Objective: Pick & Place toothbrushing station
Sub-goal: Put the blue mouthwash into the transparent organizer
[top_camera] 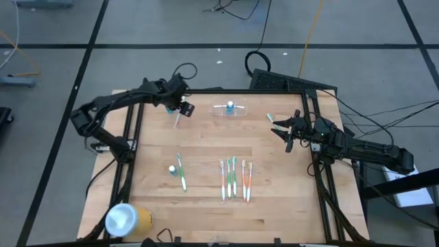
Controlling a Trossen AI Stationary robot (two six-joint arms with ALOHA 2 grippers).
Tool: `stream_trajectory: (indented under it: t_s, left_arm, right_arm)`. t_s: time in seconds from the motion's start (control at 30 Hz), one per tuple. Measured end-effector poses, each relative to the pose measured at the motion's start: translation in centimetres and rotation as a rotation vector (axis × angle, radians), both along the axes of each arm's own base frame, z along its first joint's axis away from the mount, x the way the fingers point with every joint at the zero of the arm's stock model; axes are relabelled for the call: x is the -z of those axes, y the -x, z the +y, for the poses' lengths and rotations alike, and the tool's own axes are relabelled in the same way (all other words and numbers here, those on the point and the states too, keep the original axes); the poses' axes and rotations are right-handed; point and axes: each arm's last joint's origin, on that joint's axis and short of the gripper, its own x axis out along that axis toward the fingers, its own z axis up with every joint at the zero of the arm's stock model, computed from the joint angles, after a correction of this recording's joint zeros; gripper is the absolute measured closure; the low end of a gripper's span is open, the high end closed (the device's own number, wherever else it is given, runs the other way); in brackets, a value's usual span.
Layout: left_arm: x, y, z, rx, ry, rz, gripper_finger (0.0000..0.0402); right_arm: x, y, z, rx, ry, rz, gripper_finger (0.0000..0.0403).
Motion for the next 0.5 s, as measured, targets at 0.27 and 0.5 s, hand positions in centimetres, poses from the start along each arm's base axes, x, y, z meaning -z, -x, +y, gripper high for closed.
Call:
stream_trajectory:
  t_s: [0.27,0.5]
  left_arm:
    - [0.8,1.1,1.4,-0.238,-0.058,0.097,0.0174]
    - [0.6,2.4,1.7,-0.362,-0.111,0.186,0.0174]
  right_arm:
    - [0.0,0.0,0.0,0.001,-0.025,-0.008,0.0257]
    - [0.0,0.0,0.0,0.000,-0.028,-0.007,0.0257]
